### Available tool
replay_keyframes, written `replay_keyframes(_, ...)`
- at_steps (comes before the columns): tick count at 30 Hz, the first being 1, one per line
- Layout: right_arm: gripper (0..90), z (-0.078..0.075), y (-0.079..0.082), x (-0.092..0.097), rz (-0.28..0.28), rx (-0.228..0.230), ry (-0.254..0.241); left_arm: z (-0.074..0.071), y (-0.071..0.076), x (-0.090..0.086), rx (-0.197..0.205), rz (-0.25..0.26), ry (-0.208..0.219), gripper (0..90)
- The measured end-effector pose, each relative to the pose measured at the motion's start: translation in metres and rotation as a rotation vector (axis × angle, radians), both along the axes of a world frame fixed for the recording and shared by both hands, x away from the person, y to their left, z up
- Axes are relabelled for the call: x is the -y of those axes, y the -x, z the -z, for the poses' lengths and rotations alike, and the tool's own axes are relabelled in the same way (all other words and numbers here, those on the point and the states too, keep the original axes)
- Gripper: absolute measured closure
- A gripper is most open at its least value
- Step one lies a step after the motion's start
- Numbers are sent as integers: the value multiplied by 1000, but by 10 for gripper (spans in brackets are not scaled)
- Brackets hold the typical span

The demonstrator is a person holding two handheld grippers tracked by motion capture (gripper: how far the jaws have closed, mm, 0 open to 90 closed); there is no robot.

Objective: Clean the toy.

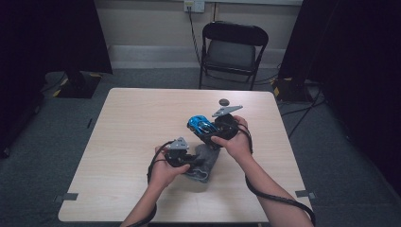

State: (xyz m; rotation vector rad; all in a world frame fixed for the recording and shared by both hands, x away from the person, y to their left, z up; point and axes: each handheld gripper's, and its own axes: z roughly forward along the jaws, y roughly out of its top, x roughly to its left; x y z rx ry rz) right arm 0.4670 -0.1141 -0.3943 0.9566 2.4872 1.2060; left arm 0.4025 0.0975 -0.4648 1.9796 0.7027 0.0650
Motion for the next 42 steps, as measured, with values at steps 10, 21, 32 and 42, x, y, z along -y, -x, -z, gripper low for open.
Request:
replay_keyframes(10,282,3,8,9,-17,-1,-3,-12,-18,-39,32,-129,-16,755)
replay_keyframes(21,282,5,19,15,-46,4,-12,-22,-28,-51,41,-198,5,754)
replay_keyframes(32,282,12,27,12,-64,16,9,-24,-29,-44,49,-189,31,754)
replay_keyframes(42,282,14,26,7,-55,20,17,-20,-25,-34,37,-167,48,754)
